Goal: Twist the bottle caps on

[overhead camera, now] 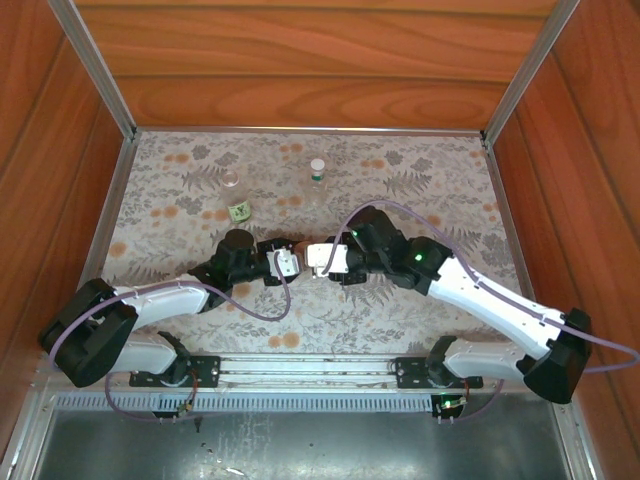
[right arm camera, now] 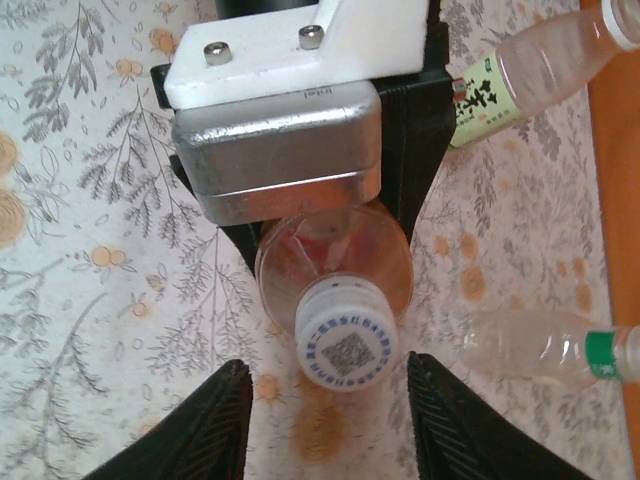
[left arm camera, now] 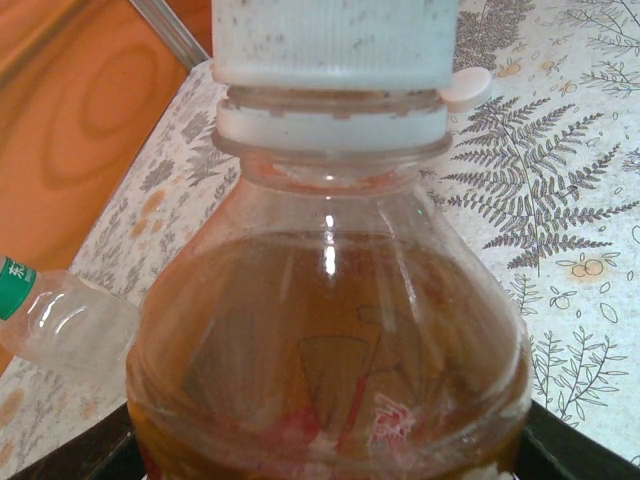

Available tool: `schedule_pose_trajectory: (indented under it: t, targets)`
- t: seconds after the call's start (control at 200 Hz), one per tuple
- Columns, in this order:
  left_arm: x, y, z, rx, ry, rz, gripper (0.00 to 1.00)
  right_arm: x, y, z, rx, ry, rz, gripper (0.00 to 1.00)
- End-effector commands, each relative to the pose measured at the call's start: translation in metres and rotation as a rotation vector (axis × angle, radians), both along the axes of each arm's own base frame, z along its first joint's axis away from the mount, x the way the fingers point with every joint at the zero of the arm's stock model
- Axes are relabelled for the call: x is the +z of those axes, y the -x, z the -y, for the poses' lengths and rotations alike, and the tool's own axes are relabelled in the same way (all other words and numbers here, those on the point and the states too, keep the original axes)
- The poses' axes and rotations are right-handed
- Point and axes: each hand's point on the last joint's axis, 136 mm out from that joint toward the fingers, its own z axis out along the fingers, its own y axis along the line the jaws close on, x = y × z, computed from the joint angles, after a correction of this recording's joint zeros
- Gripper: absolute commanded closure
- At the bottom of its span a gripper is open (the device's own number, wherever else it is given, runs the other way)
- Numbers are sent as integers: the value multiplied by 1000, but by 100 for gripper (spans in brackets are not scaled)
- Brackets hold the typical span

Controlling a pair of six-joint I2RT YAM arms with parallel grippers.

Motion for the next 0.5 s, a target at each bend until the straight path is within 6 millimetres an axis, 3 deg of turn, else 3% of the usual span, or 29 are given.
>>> schedule_pose_trajectory:
  t: [0.0,0.255,0.365,0.495]
  targets:
    - [9,3,5,-32,20,31,39,3,-1,-8,114,42,85,57]
    - [12,5,4,-35,27,41,39,-10,-7,-17,111,64,62,64]
    - [12,5,4,-35,25,42,39,-9,-9,-20,100,45,61,72]
    - [12,6,4,-38,27,43,39,-13,-14,-22,87,43,81,63]
